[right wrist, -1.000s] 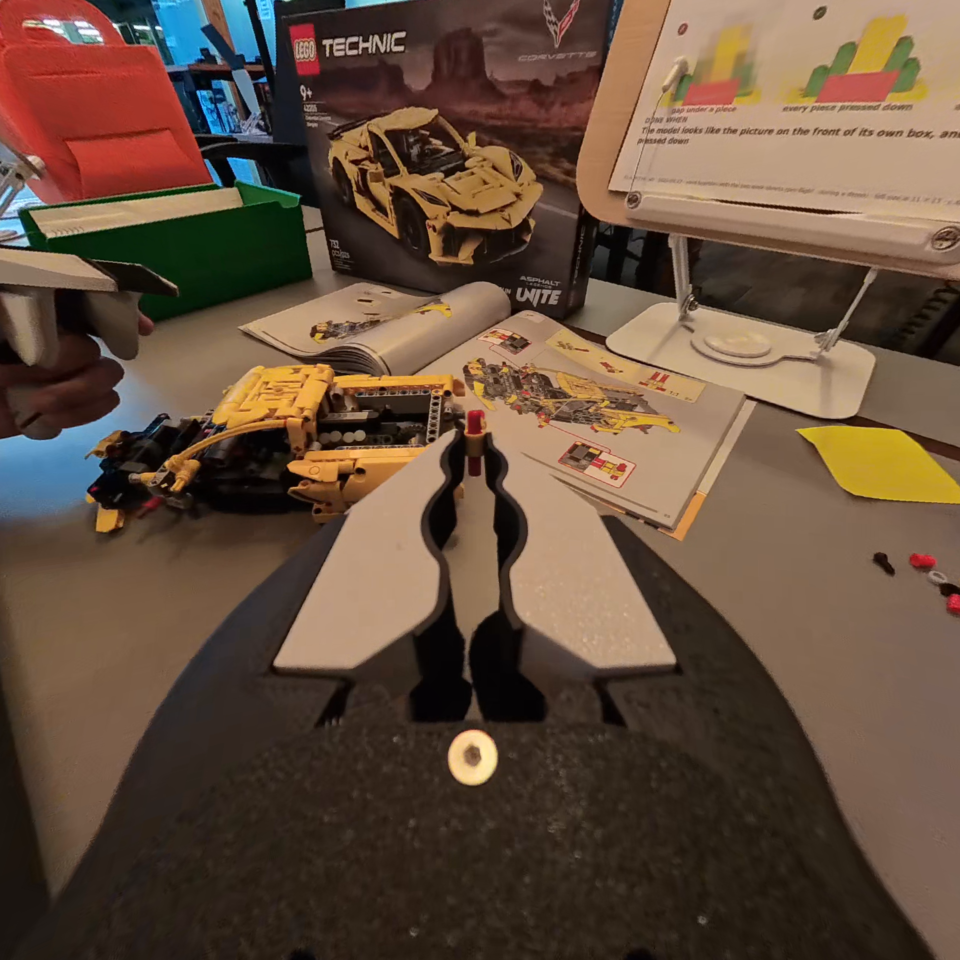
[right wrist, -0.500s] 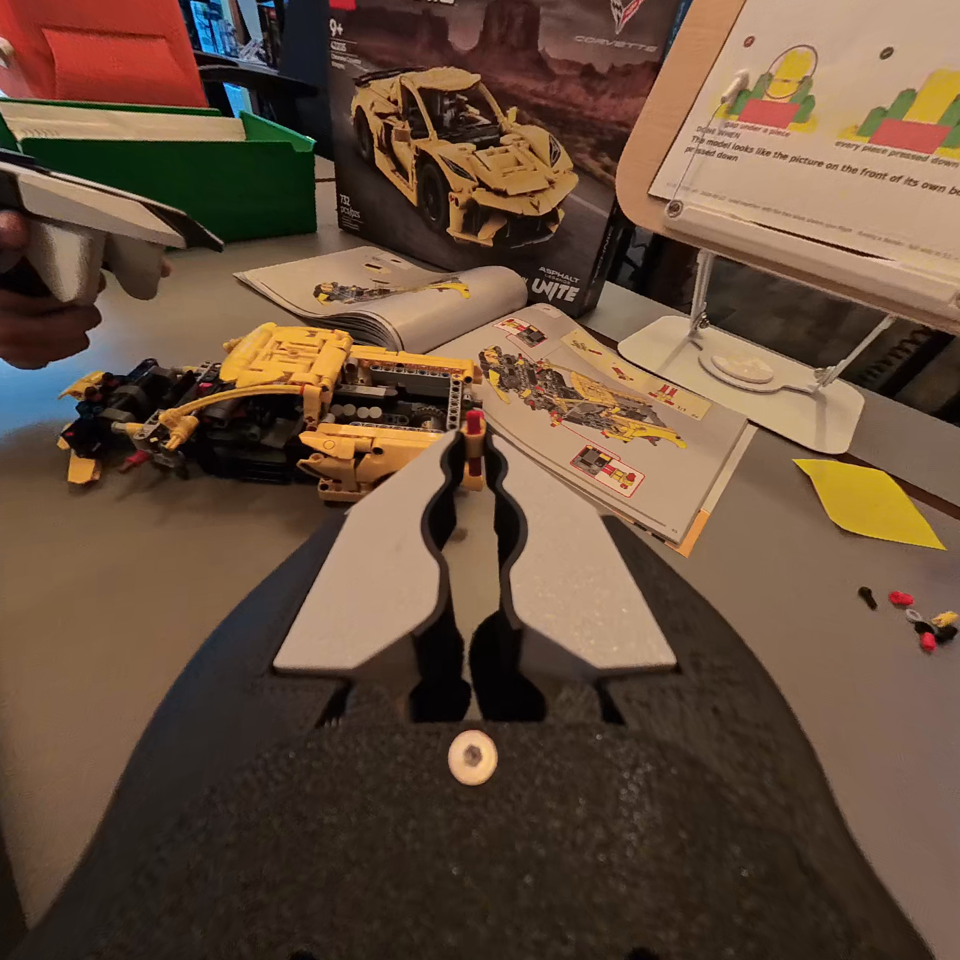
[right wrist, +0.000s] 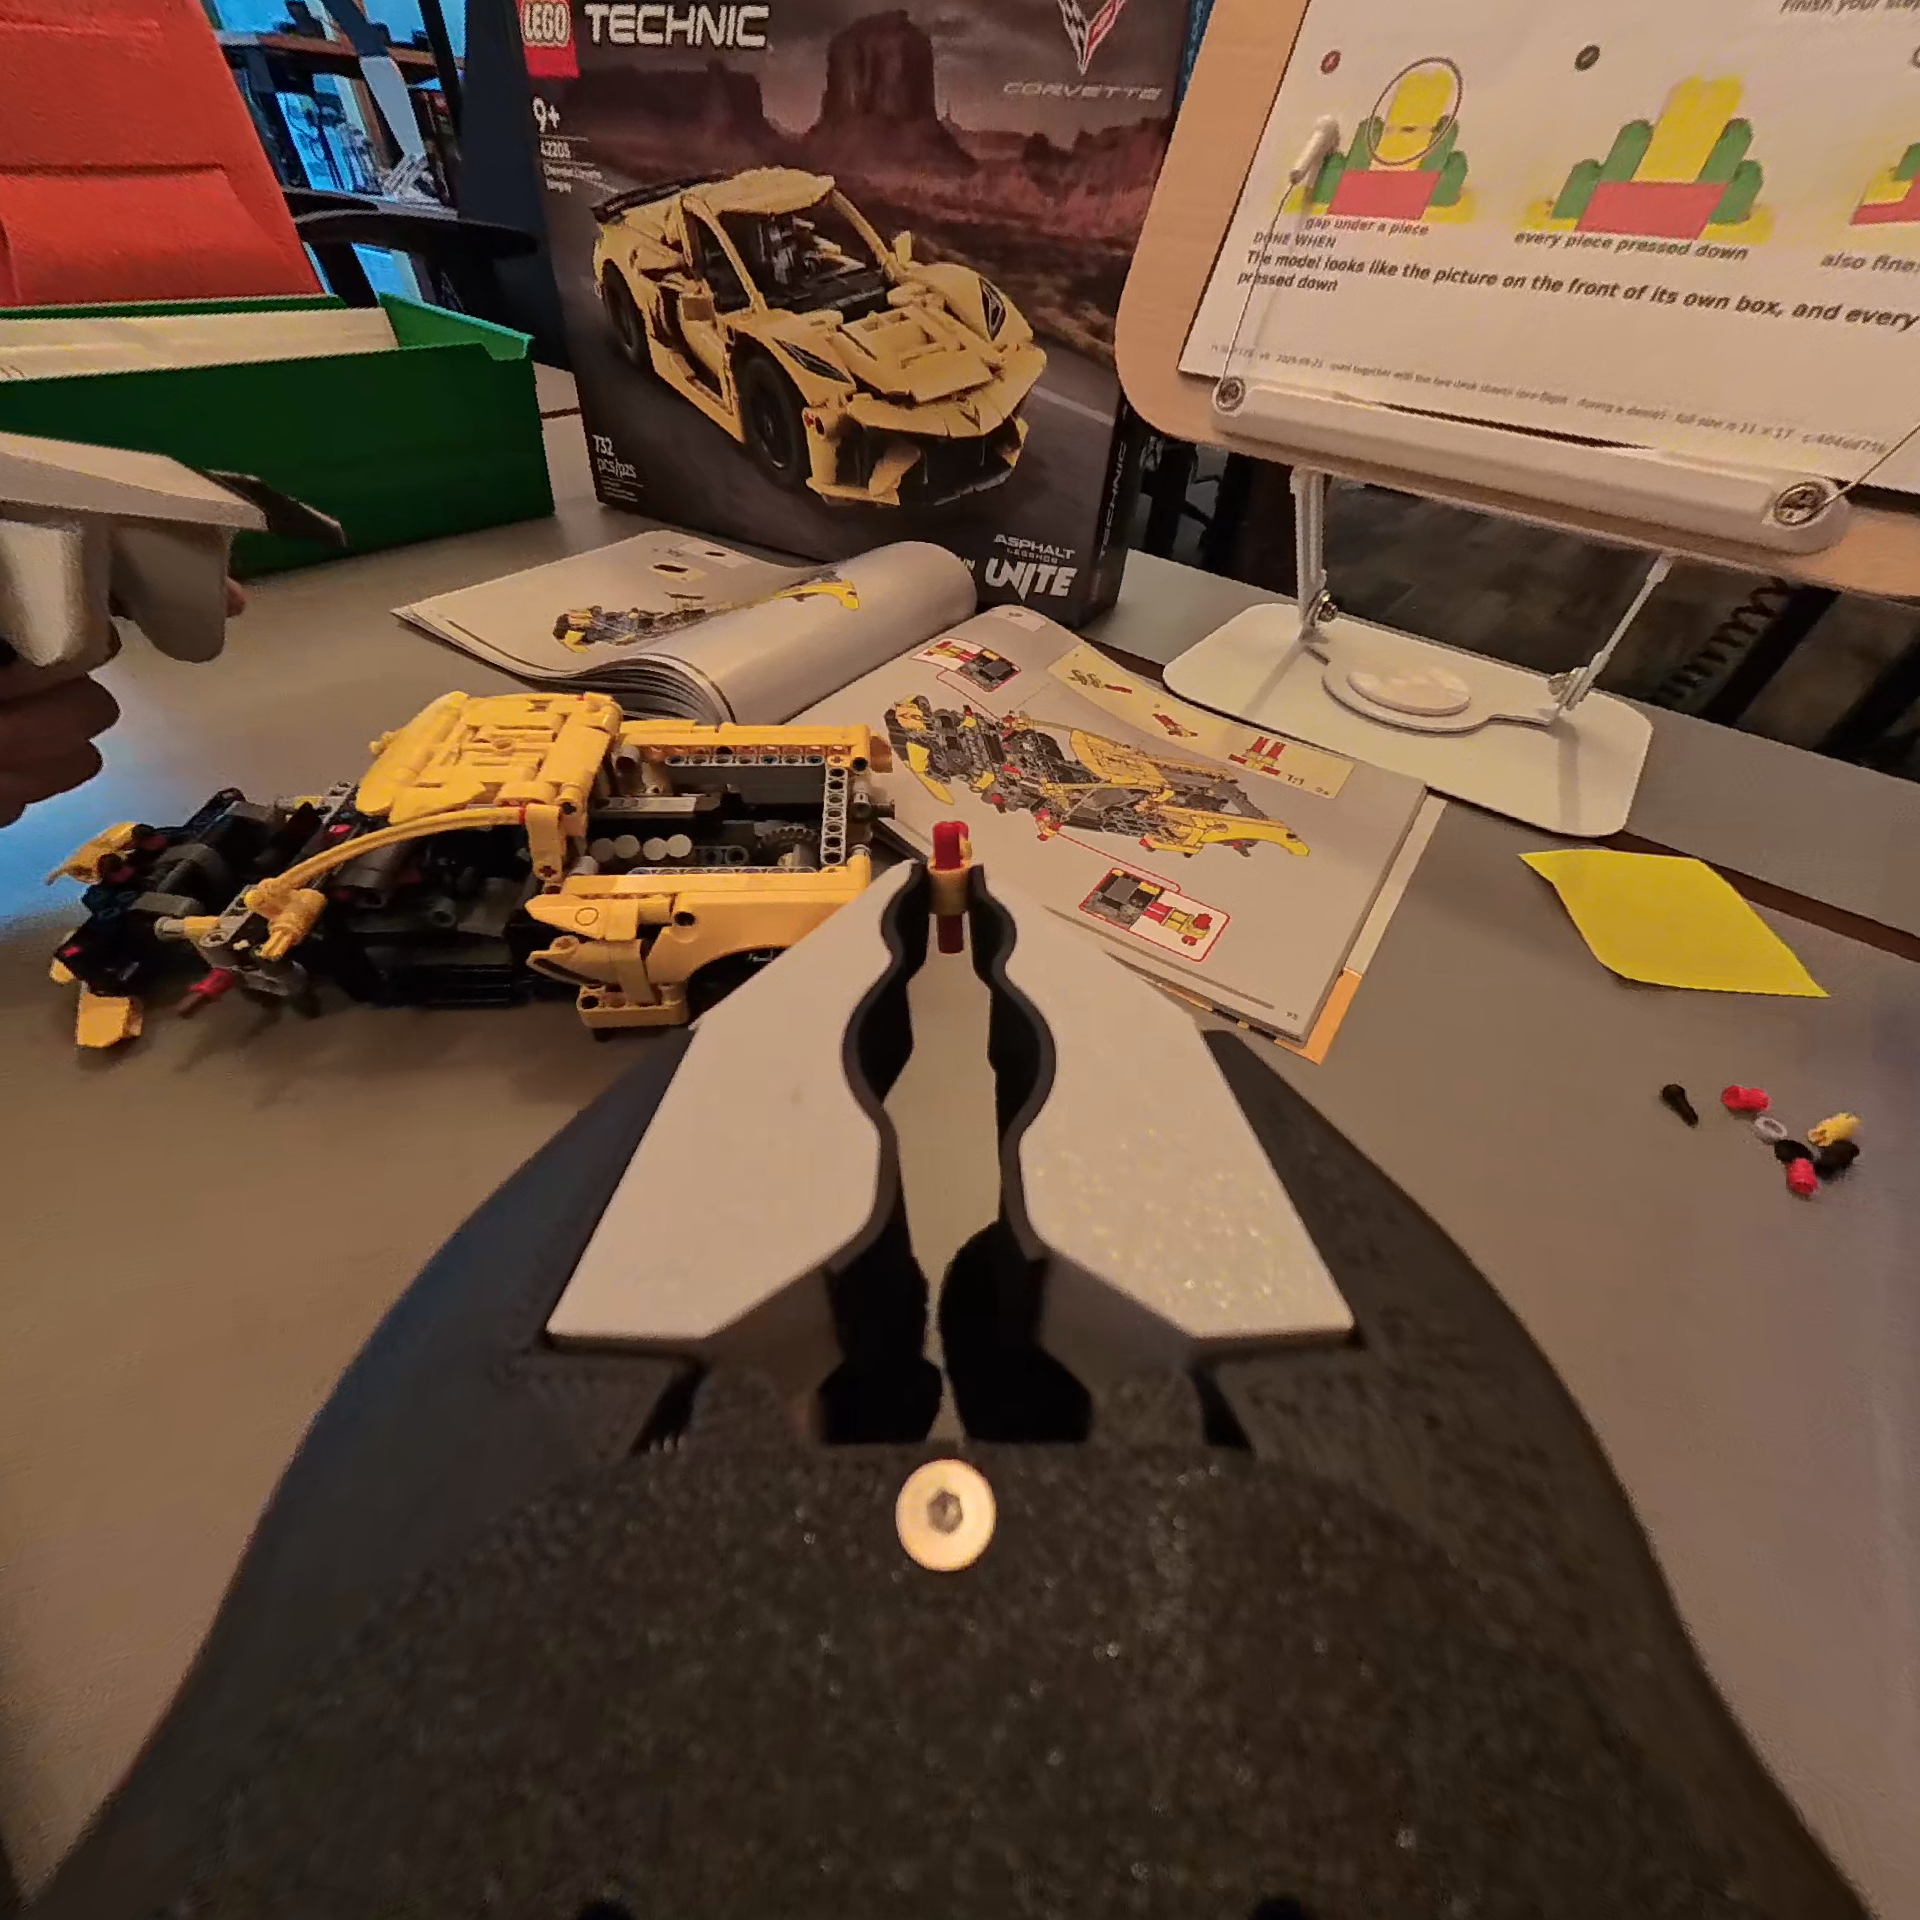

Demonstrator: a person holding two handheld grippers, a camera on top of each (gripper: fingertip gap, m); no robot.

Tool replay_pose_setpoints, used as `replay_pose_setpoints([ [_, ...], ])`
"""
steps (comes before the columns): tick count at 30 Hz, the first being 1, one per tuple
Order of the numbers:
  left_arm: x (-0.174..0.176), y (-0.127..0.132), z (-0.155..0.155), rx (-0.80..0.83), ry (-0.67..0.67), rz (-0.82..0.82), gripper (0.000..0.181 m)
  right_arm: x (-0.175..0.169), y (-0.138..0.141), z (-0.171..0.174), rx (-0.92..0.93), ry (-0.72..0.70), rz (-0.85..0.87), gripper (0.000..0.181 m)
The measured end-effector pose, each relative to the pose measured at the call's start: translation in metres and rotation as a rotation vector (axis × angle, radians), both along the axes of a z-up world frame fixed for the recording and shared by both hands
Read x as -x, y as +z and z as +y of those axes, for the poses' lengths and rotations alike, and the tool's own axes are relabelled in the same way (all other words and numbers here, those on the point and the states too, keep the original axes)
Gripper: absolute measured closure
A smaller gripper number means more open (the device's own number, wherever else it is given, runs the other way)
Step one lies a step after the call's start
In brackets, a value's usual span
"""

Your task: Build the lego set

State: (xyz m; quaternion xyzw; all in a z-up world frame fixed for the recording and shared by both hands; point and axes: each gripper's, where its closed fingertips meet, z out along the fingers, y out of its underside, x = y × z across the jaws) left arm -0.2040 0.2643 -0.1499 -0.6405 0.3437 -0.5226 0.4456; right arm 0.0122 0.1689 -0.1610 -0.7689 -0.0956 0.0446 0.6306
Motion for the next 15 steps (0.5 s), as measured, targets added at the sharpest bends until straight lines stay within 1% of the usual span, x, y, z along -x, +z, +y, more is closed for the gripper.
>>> replay_pose_setpoints([
  [6, -0.002, 0.0, -0.004, -0.014, -0.016, 0.01, 0.152, 0.004, 0.001, 0.002, -0.002, 0.016, -0.001, 0.176],
  [15, -0.011, -0.01, -0.014, -0.095, -0.037, 0.095, 0.152, 0.005, 0.003, 0.001, -0.012, 0.026, 0.036, 0.176],
])
